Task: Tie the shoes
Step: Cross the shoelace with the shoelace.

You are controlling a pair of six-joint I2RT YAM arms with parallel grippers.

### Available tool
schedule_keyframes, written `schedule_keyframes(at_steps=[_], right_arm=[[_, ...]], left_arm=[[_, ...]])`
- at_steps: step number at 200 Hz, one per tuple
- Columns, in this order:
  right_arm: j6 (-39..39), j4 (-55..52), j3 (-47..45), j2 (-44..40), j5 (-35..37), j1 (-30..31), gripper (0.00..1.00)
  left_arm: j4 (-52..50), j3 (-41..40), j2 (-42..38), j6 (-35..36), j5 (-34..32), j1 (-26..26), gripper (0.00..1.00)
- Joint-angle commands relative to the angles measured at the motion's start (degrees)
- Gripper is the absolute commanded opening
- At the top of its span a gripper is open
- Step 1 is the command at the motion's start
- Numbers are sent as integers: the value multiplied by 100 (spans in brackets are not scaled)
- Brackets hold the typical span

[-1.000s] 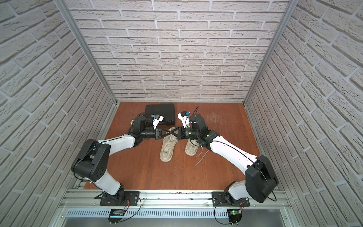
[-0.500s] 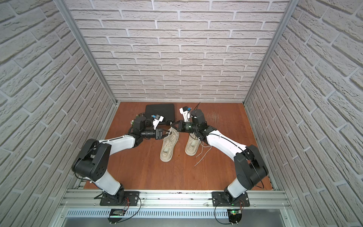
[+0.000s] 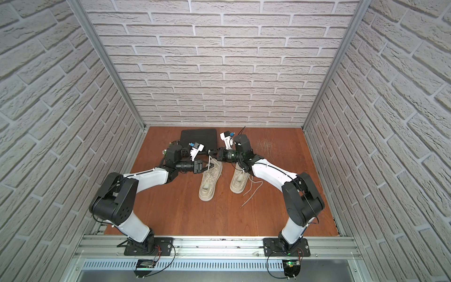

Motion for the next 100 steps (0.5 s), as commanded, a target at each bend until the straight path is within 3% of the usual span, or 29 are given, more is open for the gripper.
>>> schedule_keyframes(at_steps=[1, 100], right_arm=[[125, 492, 105, 2, -134, -4, 2], [183, 774, -69, 87, -70, -44, 3]], left_arm=[[331, -42, 9, 9, 115, -32, 27], [495, -75, 56, -121, 80, -37, 29]])
